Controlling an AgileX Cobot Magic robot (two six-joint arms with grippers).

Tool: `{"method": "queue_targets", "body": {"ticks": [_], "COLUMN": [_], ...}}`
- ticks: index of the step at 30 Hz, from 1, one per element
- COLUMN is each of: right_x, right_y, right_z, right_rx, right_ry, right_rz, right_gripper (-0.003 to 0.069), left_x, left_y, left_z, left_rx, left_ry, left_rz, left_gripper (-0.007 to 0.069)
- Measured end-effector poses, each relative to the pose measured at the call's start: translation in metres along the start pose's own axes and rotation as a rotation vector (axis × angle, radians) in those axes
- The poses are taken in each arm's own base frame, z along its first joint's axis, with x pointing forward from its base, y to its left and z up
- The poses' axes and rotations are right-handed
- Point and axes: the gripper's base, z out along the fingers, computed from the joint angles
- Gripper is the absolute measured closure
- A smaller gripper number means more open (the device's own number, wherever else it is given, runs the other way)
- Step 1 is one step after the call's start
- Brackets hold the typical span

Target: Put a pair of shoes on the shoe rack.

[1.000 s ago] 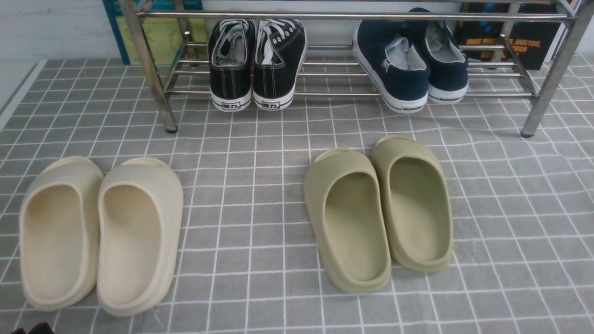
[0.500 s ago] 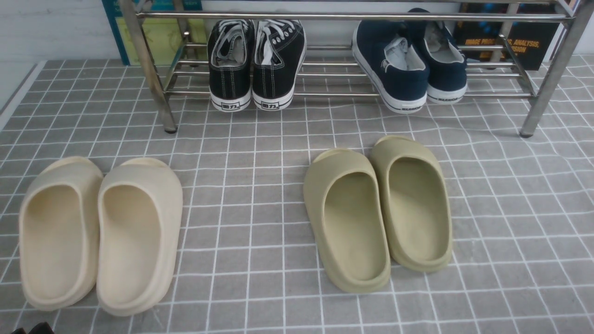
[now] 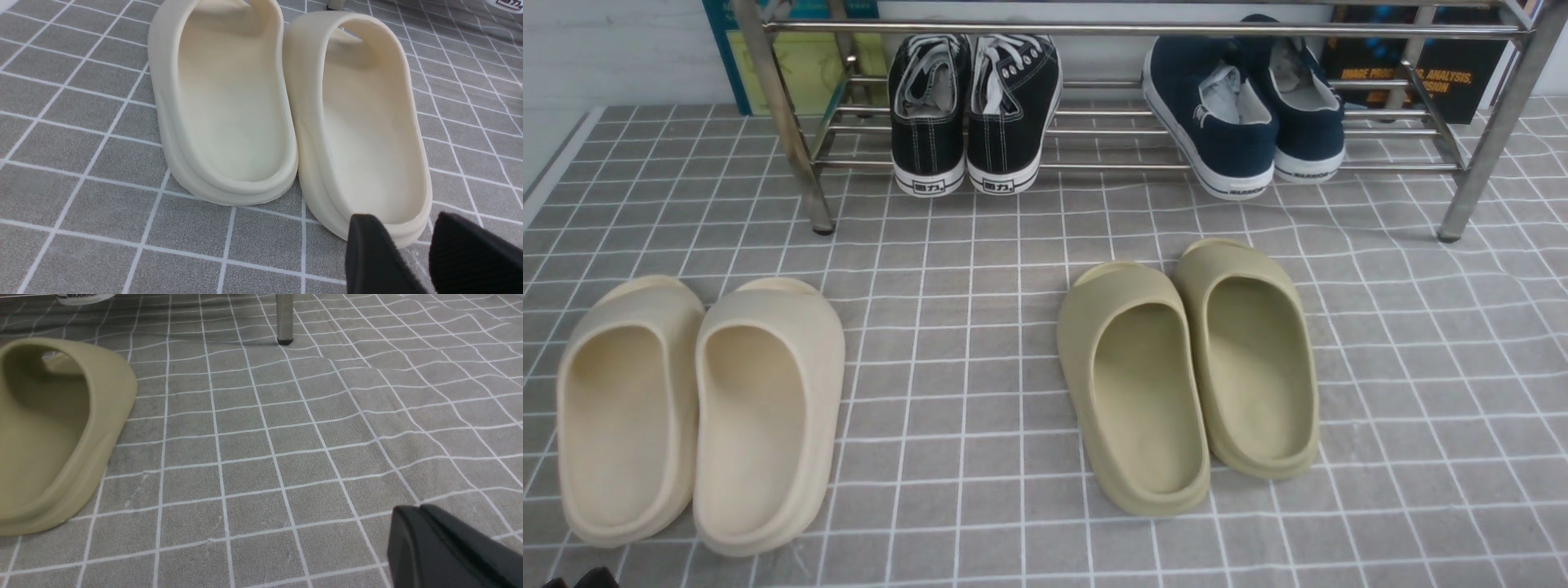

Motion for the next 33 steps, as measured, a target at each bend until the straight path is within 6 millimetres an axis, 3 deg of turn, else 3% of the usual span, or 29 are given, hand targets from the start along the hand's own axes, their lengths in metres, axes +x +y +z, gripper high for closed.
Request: {"method": "queue_targets", "body": {"ticks": [13, 33], "right_x": [0.0014, 0.0017], "right_y": [0.0017, 0.0021], "right_z": [-0.001, -0.0011], "right_rx": [-0.02, -0.025], "right_ry": [0.037, 0.041], "right_rz": [-0.127, -0.132], "right_gripper": [0.0663, 0.0663], "left_x": [0.0, 0.0], "left_y": [0.0, 0.0], "left_z": [0.0, 0.0], "left_rx": [0.0, 0.0], "left_ry": [0.0, 0.0], "left_rz": [0.0, 0.0], "left_gripper": [0.0387, 0.0387]}}
